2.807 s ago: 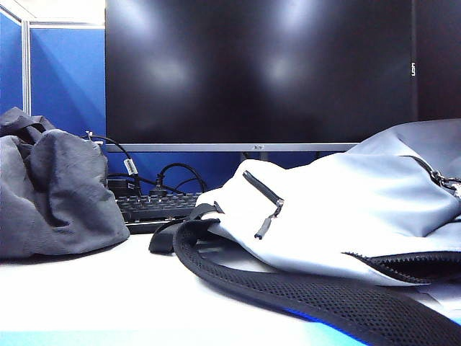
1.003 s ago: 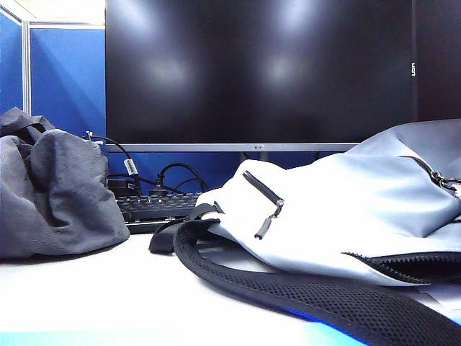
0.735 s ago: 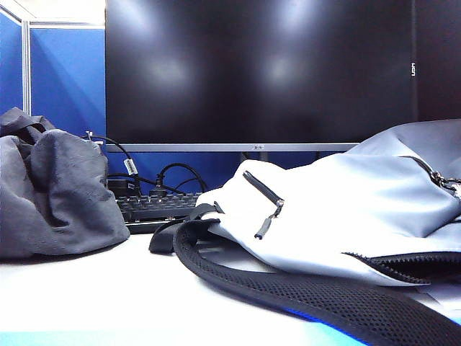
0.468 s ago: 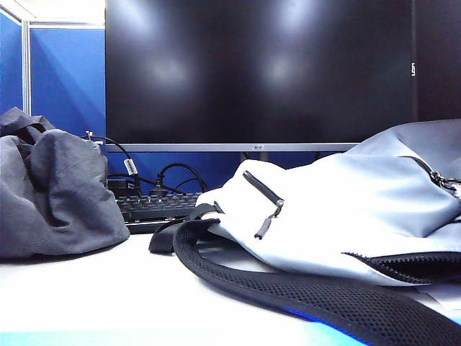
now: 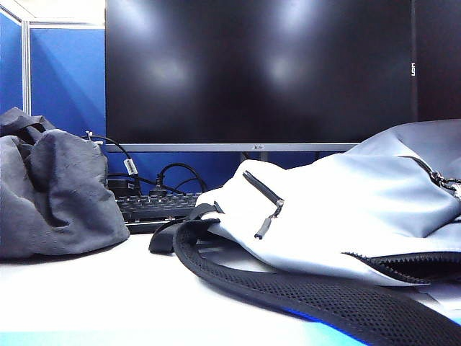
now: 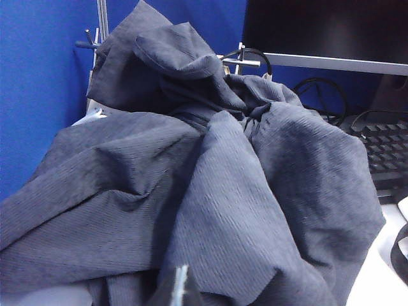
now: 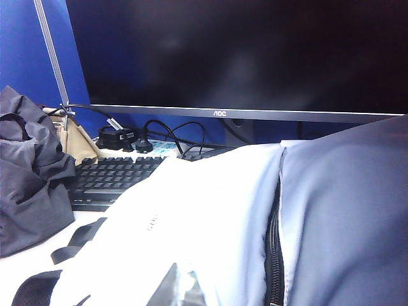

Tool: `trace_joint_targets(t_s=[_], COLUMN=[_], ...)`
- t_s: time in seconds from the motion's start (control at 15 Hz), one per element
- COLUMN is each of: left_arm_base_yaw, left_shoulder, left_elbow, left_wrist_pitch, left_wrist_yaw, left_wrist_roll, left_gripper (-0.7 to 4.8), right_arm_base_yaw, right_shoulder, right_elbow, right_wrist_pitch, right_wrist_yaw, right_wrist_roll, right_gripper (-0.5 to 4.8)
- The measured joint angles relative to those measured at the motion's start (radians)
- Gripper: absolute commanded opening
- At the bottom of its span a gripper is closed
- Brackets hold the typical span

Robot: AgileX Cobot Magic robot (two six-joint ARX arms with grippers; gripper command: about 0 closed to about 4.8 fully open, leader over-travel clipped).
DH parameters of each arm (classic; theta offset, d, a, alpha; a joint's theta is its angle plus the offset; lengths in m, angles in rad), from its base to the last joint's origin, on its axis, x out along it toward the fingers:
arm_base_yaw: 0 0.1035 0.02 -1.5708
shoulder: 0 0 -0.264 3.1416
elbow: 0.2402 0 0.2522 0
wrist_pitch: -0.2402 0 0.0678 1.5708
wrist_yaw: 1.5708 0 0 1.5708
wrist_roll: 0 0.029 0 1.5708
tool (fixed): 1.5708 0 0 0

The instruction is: Take the gray clothes out of the backpack.

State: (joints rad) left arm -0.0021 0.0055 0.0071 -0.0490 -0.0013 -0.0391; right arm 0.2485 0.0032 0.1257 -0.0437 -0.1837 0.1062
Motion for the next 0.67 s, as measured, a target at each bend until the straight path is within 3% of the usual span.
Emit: trace_joint_targets(t_s=[0.4, 0.6, 0.67], left_arm_base_yaw=[0.0, 0.0, 0.0], left_shoulder=[0.0, 0.0, 0.0], left_elbow=[0.0, 0.0, 0.0], left_wrist_pitch=[0.0, 0.0, -0.001], left_wrist_yaw=[0.0, 0.0, 0.0], left_wrist_roll=[0.0, 0.0, 0.0], left_gripper=[-0.05, -0.05, -0.05], right_arm_base_yaw=[-0.002, -0.068, -0.092], right_shoulder=[0.0, 0.0, 0.0], right_elbow=[0.0, -0.008, -0.008], right_wrist_pitch=[-0.003, -0.098, -0.124], right_wrist_yaw=[0.02, 0.263, 0.291], right_wrist_roll=[-0.027, -0.056, -0.059], right_gripper=[-0.01, -0.01, -0.01])
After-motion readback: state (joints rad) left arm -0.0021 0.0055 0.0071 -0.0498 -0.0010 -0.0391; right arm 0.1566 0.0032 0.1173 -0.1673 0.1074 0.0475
